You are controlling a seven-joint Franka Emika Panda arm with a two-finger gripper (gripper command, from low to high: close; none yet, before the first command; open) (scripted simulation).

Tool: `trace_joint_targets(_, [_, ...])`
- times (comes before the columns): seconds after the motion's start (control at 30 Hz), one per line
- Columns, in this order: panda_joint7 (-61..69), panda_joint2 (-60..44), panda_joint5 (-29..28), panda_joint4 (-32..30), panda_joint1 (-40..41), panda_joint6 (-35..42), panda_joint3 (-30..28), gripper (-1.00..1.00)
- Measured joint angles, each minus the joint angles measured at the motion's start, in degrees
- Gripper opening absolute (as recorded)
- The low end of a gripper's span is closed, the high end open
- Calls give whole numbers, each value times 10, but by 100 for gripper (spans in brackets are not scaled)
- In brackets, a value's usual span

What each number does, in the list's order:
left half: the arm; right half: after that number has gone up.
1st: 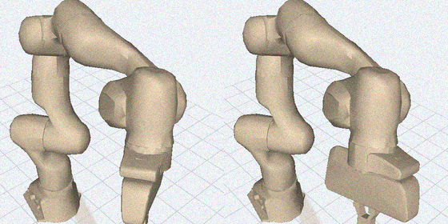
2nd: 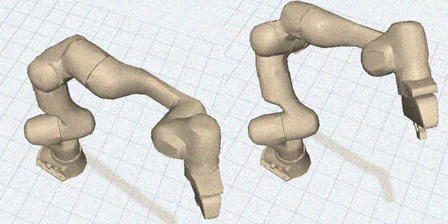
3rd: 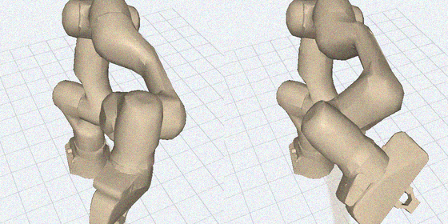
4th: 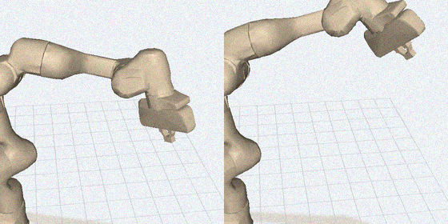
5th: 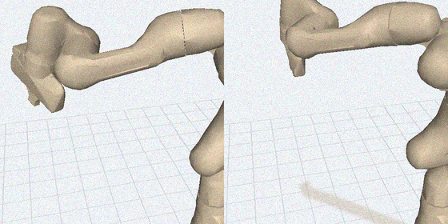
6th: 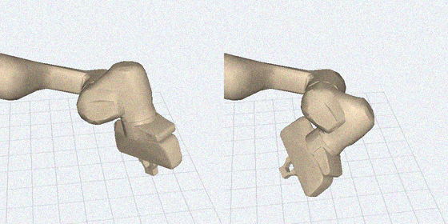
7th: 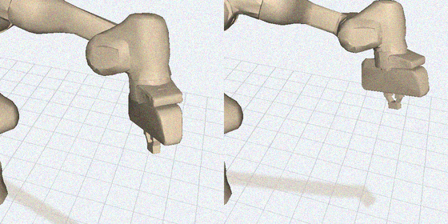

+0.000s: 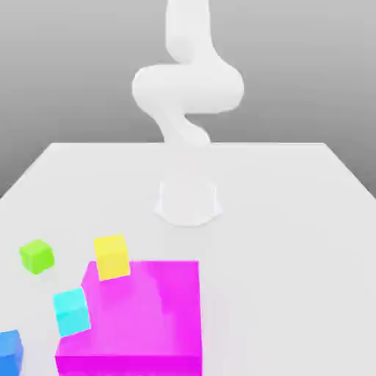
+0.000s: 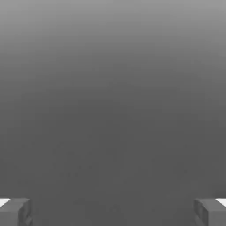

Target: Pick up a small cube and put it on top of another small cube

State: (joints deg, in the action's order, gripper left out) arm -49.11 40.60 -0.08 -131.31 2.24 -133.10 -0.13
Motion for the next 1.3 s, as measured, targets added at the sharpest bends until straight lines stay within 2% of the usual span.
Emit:
trace_joint_targets(0.6, [-231, -377, 0, 34, 133, -95, -45, 0])
trace_joint_targets(1.0, [-339, -629, 64, 57, 200, -157, -84, 0])
trace_joint_targets(1.13, [-334, -713, 86, 74, 217, -211, -71, 0])
trace_joint_targets(1.17, [-332, -727, 89, 77, 220, -222, -68, -100])
trace_joint_targets(1.3, [-332, -727, 89, 77, 220, -223, -68, -100])
